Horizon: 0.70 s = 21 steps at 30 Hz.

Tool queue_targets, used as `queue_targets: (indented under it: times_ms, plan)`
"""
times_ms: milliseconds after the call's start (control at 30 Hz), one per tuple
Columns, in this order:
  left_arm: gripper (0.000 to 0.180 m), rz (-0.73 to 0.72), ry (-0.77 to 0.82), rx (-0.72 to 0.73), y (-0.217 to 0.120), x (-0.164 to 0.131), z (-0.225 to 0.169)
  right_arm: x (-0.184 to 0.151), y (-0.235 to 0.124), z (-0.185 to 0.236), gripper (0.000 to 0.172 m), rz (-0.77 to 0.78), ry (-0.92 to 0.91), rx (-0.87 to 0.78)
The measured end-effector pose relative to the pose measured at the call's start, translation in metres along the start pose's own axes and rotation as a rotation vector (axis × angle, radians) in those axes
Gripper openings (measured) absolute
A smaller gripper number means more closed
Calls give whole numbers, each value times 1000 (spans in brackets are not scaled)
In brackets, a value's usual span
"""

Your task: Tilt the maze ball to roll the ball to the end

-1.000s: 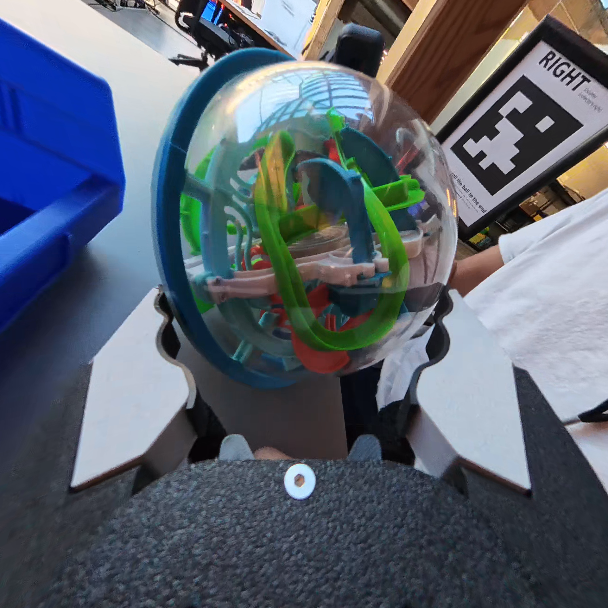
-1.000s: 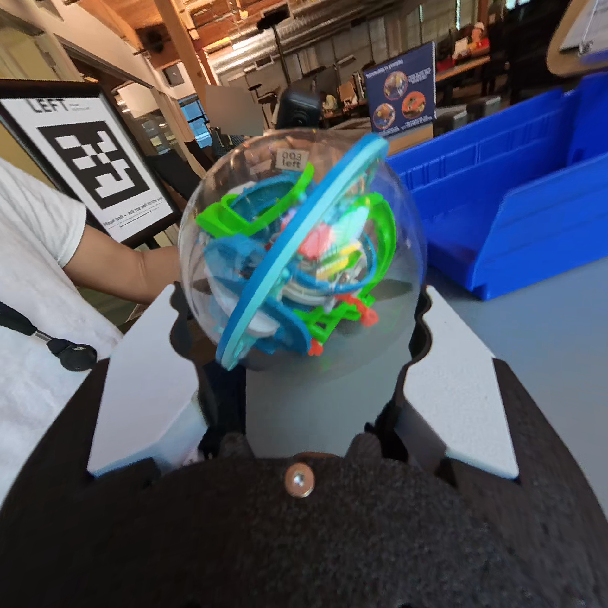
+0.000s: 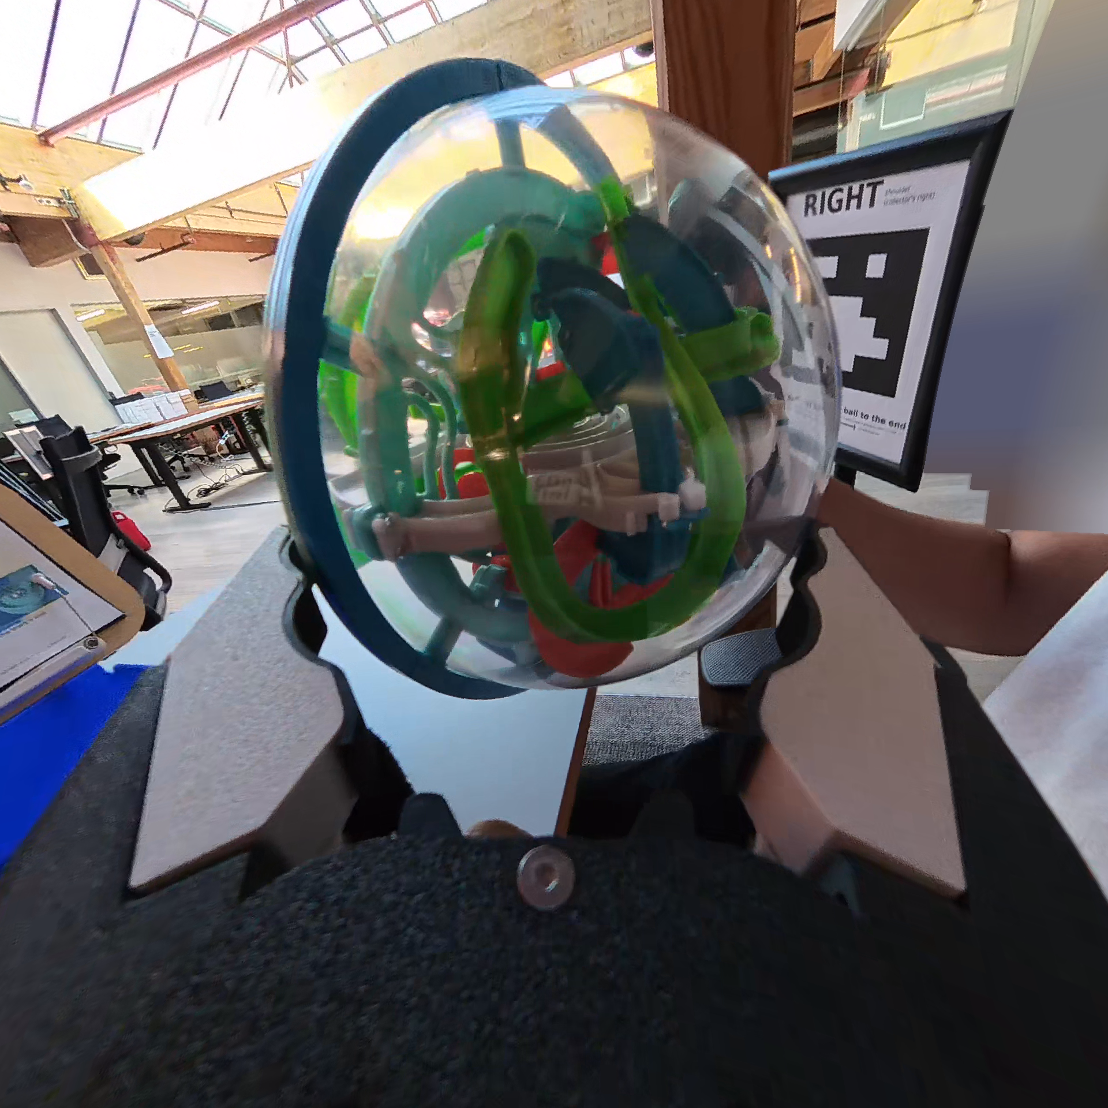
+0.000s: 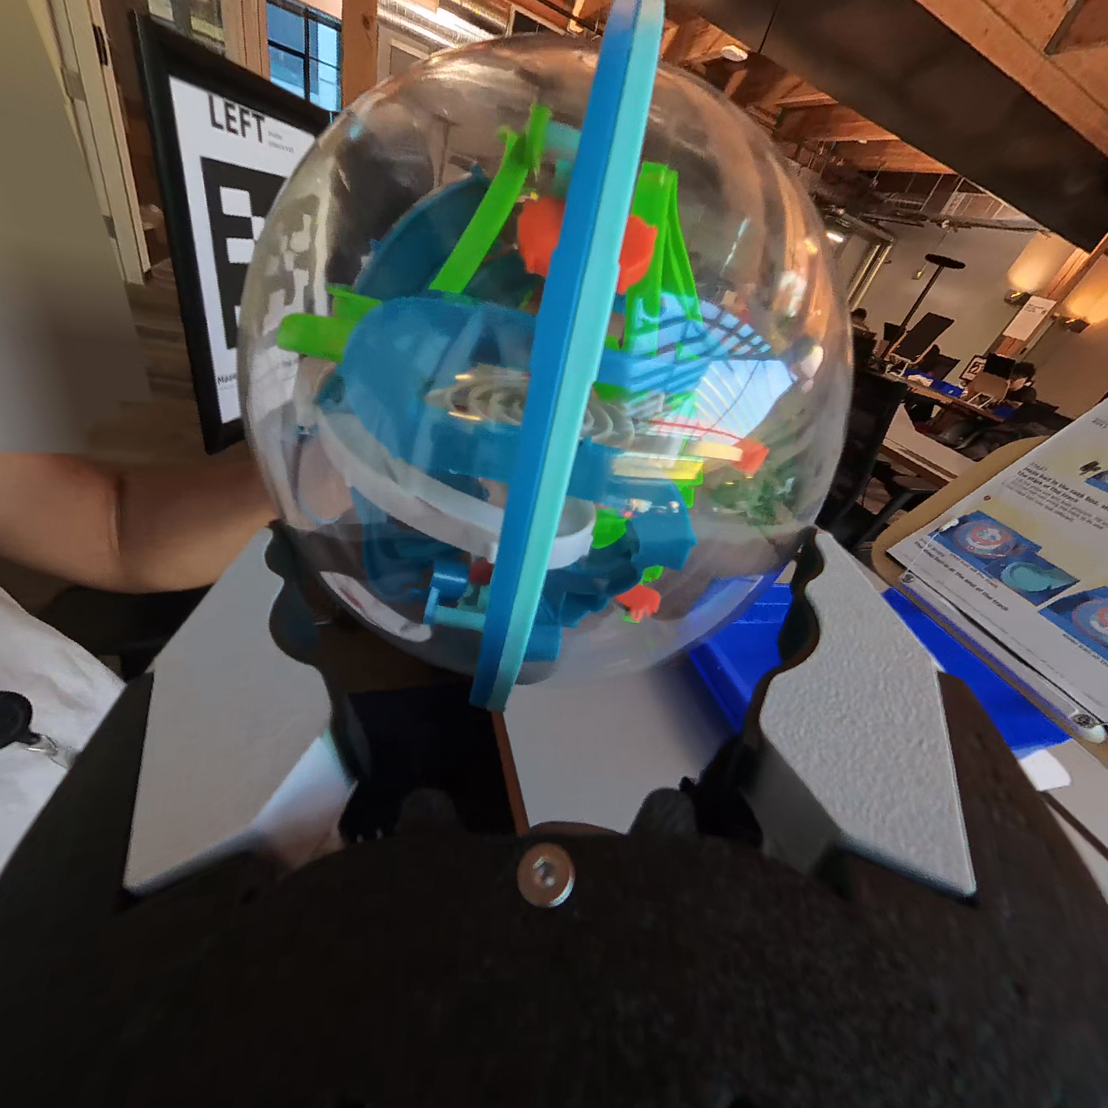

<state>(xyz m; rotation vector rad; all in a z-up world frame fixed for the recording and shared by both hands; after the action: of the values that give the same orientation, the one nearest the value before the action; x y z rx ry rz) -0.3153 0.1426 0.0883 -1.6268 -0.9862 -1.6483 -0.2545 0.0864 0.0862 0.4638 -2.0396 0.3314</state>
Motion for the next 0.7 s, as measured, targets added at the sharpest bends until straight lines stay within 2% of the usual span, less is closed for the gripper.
queue_targets:
  times_ms: [33,367,533,700]
  plan:
    - [152,-8,-19,1,-1,2,-1,3,0,0,155,-2,19,4]
    - [152,-42,-169,-13,0,4,2,11,2,-5,156,-6,141,8]
    - [152,-84,-43,-44,0,1,-2,16,-1,1,156,-26,-4,-20]
    - [152,-95,-56,-68,1,-2,0,15,-2,-2,156,-18,-4,-33]
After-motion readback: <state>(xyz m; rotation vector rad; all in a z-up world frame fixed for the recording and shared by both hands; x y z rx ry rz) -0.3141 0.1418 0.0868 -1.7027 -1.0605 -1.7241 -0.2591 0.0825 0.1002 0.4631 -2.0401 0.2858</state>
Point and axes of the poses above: each gripper's, where its closed fingertips meet, y out along the fingers, x out of its top, z = x × y across the jaws, the point moved 2 cm from there along -y, back along the fingers, and after that the axes turned 13 degrees about -y, right-handed, at the moved point
